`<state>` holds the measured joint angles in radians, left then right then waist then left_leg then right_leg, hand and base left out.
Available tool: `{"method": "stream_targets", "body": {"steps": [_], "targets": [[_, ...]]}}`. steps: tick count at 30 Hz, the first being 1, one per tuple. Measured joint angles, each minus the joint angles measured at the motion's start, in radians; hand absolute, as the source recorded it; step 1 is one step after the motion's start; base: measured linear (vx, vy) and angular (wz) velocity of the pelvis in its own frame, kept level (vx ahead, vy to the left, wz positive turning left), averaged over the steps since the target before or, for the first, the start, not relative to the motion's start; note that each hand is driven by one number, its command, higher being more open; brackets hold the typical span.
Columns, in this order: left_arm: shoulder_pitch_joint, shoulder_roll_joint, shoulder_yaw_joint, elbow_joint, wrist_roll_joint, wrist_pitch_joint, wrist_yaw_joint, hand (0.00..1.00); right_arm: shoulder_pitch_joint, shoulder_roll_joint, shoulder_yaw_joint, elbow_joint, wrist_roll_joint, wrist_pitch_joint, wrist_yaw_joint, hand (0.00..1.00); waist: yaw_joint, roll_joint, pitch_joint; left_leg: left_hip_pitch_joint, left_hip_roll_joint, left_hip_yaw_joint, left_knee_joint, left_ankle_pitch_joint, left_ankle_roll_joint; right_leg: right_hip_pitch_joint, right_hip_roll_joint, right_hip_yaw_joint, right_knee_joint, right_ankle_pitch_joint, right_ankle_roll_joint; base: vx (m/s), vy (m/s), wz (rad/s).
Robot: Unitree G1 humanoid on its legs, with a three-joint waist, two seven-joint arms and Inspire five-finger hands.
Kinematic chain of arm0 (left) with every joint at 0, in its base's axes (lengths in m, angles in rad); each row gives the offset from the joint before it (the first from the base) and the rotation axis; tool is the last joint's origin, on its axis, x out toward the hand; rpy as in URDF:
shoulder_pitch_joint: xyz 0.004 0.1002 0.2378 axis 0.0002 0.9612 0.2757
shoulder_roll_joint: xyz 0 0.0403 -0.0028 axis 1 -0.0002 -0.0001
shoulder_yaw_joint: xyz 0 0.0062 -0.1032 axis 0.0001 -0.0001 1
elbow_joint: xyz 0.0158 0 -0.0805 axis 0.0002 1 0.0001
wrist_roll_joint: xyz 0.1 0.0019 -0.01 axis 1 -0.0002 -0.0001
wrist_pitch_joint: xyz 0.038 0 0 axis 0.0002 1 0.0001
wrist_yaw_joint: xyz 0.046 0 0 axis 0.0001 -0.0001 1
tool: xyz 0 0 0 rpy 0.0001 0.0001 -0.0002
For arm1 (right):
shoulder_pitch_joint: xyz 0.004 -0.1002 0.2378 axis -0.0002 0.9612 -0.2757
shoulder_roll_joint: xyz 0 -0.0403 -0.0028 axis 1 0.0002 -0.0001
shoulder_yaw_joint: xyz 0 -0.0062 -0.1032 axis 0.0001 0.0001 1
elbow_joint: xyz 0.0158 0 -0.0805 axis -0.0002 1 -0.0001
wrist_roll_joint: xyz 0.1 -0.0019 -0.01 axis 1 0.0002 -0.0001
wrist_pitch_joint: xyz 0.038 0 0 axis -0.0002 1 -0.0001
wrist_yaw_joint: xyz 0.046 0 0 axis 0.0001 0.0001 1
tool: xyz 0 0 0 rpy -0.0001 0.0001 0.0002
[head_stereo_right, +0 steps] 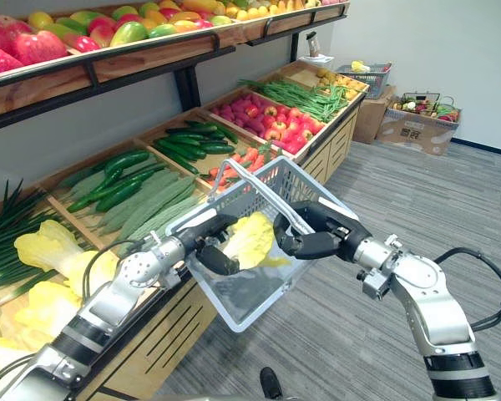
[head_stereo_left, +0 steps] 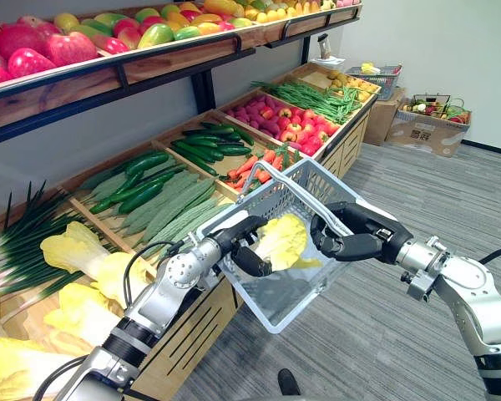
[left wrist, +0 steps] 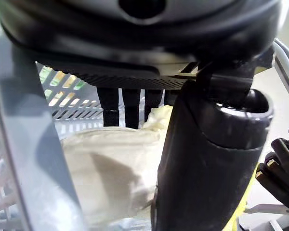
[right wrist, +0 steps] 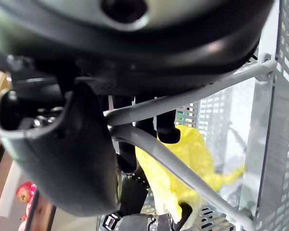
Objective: Pick vegetable in the basket
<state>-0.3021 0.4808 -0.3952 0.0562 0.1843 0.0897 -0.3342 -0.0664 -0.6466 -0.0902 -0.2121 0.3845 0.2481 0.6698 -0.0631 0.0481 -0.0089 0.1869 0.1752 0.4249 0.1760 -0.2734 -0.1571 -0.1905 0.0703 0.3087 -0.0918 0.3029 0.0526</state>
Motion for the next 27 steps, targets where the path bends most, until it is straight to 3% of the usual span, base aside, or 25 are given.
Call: {"method": "stream_targets", "body": {"steps": [2, 7, 11, 14, 18, 24, 27], "targets": [[-0.016, 0.021, -0.008, -0.002, -0.001, -0.007, -0.001, 1.0, 0.0, -0.003, 0.0, -0.004, 0.007, 0.0, 0.004, 0.0, -0.002, 0.001, -0.001, 0.0, 0.001, 0.002, 0.0, 0.0, -0.001, 0.0, 0.0, -0.003, 0.0, 0.0, 0.0, -0.02, 0.009, -0.05], [-0.129, 0.187, -0.014, -0.156, -0.006, -0.081, -0.091, 1.0, 0.001, -0.005, -0.001, -0.065, 0.012, 0.001, 0.029, 0.0, -0.009, 0.006, -0.004, -0.001, 0.005, 0.0, 0.005, -0.002, -0.003, 0.001, -0.005, -0.027, 0.001, 0.001, -0.001, -0.01, 0.007, 0.02], [-0.22, 0.295, -0.02, -0.275, -0.036, -0.151, -0.152, 1.0, -0.001, -0.006, -0.011, -0.087, 0.065, 0.0, 0.02, 0.0, -0.004, 0.036, -0.028, 0.0, 0.005, -0.002, 0.002, -0.002, -0.003, 0.002, -0.007, -0.035, 0.001, 0.0, -0.003, 0.01, 0.034, 0.05], [-0.256, 0.334, -0.025, -0.315, -0.036, -0.165, -0.185, 1.0, -0.002, -0.004, -0.011, -0.097, 0.093, -0.002, 0.016, 0.0, -0.001, 0.045, -0.035, 0.0, 0.005, -0.003, 0.002, -0.002, -0.003, 0.004, -0.009, -0.04, 0.0, -0.002, -0.004, 0.0, 0.038, 0.04], [-0.285, 0.367, -0.057, -0.359, -0.035, -0.167, -0.201, 1.0, -0.002, 0.01, -0.011, -0.102, 0.091, -0.004, 0.016, 0.0, 0.0, 0.043, -0.034, 0.0, 0.004, -0.01, 0.002, -0.003, -0.002, 0.008, -0.013, -0.051, 0.0, -0.003, -0.005, -0.03, 0.031, 0.05], [-0.334, 0.421, -0.065, -0.398, -0.104, -0.096, -0.282, 1.0, -0.002, 0.02, -0.01, -0.102, 0.09, -0.007, 0.017, 0.0, 0.001, 0.038, -0.032, -0.006, 0.014, -0.005, -0.015, 0.005, 0.017, -0.003, -0.019, -0.117, 0.001, -0.043, 0.002, -0.01, 0.006, 0.0], [-0.333, 0.426, -0.065, -0.405, -0.124, -0.077, -0.287, 1.0, -0.001, 0.019, -0.01, -0.101, 0.089, -0.007, 0.018, 0.0, 0.003, 0.03, -0.031, -0.002, 0.006, -0.014, -0.017, 0.007, 0.014, -0.001, -0.028, -0.132, 0.001, -0.005, -0.011, 0.02, 0.041, 0.08]]}}
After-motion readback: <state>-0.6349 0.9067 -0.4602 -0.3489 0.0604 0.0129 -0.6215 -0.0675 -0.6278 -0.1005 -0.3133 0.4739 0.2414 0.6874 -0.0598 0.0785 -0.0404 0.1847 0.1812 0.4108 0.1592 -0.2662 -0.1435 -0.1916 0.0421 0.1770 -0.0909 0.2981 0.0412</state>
